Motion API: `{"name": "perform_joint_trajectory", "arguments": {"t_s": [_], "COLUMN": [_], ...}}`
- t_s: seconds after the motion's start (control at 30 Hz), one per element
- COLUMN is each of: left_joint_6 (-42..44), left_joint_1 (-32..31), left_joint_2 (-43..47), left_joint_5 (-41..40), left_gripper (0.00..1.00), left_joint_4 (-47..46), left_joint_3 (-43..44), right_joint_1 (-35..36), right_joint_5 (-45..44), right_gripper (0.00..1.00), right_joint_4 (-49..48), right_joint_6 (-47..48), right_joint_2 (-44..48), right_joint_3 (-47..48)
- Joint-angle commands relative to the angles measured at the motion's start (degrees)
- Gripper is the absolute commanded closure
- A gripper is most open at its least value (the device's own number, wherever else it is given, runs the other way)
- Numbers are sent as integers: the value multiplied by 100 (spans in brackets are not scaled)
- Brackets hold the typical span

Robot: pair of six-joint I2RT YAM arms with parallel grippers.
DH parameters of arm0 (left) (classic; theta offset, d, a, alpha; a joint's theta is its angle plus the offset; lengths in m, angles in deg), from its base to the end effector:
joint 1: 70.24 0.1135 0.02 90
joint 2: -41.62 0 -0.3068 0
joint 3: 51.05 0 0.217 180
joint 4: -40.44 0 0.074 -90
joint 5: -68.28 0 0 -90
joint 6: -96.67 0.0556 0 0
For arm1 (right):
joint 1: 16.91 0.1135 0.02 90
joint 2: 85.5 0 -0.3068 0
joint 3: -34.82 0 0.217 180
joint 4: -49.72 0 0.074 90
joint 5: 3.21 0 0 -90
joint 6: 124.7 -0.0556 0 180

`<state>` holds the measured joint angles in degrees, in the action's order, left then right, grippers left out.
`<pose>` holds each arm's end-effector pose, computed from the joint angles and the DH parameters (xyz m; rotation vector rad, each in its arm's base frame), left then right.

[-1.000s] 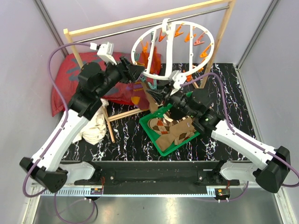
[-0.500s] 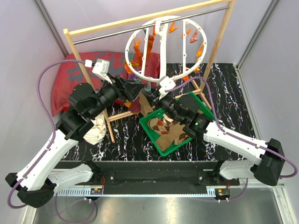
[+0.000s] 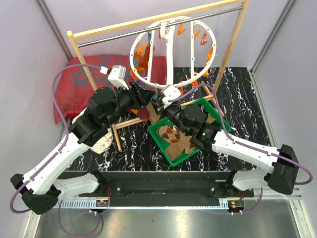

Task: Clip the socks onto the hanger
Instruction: Open the clamp at the hanger.

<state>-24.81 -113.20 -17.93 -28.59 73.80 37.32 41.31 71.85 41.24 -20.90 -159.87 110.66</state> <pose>0.1388 -0.1201 0.4724 0.0773 1.7249 -0.8809 0.1597 0.2305 0.4366 -0.6471 1.2625 0.4607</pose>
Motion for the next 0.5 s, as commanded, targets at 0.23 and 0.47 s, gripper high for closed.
{"name": "perform_joint_trajectory", "arguments": {"t_s": [0.23, 0.47], "left_joint_6": [-113, 63], "left_joint_1": [-169, -169], "left_joint_2": [-162, -162], "left_joint_5": [-402, -218], "left_gripper": [73, 82], "left_joint_4": [-130, -350], "left_joint_3": [195, 178], "right_joint_1": [137, 111], "right_joint_5": [-273, 131], "right_gripper": [70, 50], "right_joint_4": [-429, -377], "right_joint_6": [-271, -888], "right_joint_2": [36, 475], "right_joint_3": [-11, -397]}}
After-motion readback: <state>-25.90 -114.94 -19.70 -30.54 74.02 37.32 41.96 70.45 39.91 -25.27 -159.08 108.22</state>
